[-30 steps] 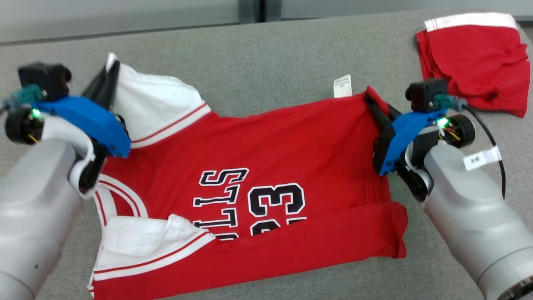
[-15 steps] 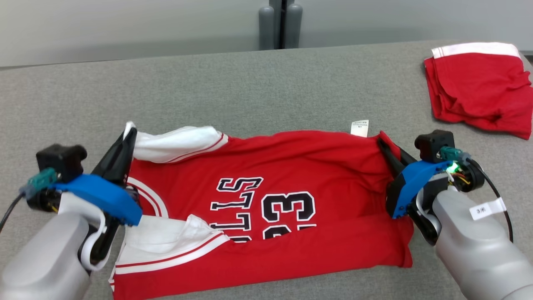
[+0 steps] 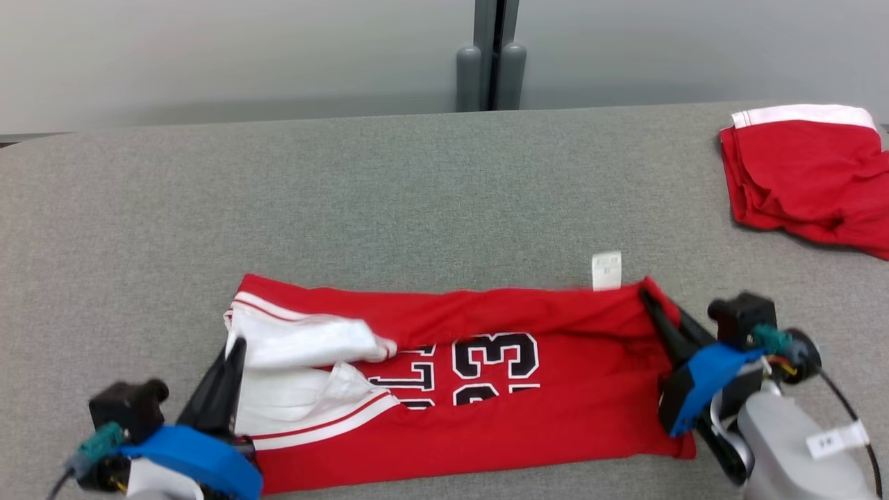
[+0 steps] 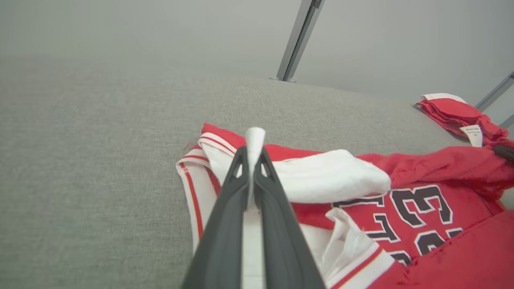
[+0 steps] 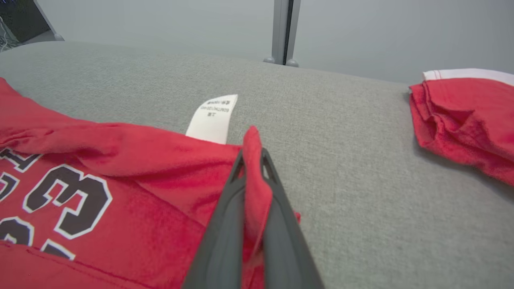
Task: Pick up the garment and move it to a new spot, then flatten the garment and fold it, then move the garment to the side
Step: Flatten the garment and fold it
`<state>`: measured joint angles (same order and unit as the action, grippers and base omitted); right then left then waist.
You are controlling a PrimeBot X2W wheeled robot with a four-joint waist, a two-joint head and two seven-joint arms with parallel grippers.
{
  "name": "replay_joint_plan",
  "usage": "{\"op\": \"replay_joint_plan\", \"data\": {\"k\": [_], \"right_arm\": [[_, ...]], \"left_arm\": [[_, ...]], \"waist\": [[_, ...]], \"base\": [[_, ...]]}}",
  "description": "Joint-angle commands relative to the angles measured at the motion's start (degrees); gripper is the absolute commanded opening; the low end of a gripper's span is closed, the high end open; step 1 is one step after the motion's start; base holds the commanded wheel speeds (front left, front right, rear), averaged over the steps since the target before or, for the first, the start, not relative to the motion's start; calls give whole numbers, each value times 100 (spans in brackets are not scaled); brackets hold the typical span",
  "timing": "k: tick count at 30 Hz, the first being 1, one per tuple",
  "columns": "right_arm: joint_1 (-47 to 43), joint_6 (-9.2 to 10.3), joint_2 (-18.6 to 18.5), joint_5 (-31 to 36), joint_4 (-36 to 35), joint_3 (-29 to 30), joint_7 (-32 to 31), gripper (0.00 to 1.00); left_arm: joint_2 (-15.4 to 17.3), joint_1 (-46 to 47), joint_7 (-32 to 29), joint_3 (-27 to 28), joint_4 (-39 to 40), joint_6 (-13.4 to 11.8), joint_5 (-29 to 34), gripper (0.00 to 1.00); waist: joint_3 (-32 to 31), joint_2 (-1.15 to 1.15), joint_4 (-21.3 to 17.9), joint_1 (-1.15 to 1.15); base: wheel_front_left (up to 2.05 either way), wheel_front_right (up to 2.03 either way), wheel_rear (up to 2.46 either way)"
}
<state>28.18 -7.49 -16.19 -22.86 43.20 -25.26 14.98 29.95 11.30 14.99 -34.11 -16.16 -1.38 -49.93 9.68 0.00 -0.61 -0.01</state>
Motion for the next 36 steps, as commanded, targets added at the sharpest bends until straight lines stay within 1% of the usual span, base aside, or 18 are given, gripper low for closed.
{"op": "replay_joint_plan", "data": {"k": [1, 4, 7, 8, 9, 10, 13, 16, 20, 23, 25, 29, 31, 36], "right_arm": [[-116, -1, 7, 42, -43, 31, 26, 0], [-460, -1, -23, 159, -280, 240, 26, 0], [-796, -1, 48, 204, -491, 435, 27, 0], [-878, -1, 57, 237, -592, 500, 28, 55], [-971, -1, 70, 228, -692, 564, 28, 100], [-1061, -1, 76, 229, -786, 620, 27, 100], [-1289, -1, 105, 187, -1182, 794, 27, 100], [-1455, -2, 159, 157, -1627, 1032, 27, 100], [-1520, -1, 194, 119, -1826, 1343, 24, 100], [-1383, -2, 260, 121, -1608, 1536, 17, 100], [-1244, -2, 357, 81, -1412, 1677, -24, 100], [-1031, -2, 574, 47, -955, 1864, -174, 100], [-916, -2, 676, 3, -742, 1910, -205, 100], [-727, -2, 821, 95, -99, 1932, -463, 100]], "left_arm": [[-36, -65, 24, 32, 40, -23, 26, 0], [-150, -344, 24, 133, 136, -54, 73, 0], [-255, -584, 24, 178, 134, -77, 91, 0], [-290, -625, 24, 210, 129, -103, 133, 0], [-340, -648, 24, 276, 142, -107, 172, 43], [-389, -686, 24, 378, 161, -131, 237, 100], [-589, -820, 24, 832, 311, -170, 562, 100], [-845, -970, 24, 1424, 549, -188, 1094, 100], [-1266, -1148, 25, 2274, 895, -122, 1894, 100], [-1602, -1252, 25, 2894, 1113, -72, 2502, 100], [-1777, -1299, 24, 3190, 1190, -21, 2924, 100], [-2125, -1422, 24, 3660, 1199, 111, 3402, 100], [-2233, -1470, 24, 3810, 1145, 198, 3620, 100], [-2401, -1522, 24, 3950, 982, 317, 4105, 100]], "waist": [[-7, 0, 1, 1], [-37, 0, 21, 1], [-79, 0, 37, 1], [-90, 0, 42, 1], [-107, 0, 48, 1], [-129, 0, 47, 1], [-197, 0, 31, 1], [-258, 0, 14, 1], [-297, 0, 13, 1], [-307, 0, 13, 1], [-312, 0, 14, 1], [-305, 0, 26, 1], [-294, 0, 32, 1], [-297, 0, 68, 1]], "base": [[0, 0, 0], [0, 0, 0], [0, 0, 0], [0, 0, 0], [0, 0, 0], [0, 0, 0], [0, 0, 0], [0, 0, 0], [0, 0, 0], [0, 0, 0], [0, 0, 0], [0, 0, 0], [0, 0, 0], [0, 0, 0]]}}
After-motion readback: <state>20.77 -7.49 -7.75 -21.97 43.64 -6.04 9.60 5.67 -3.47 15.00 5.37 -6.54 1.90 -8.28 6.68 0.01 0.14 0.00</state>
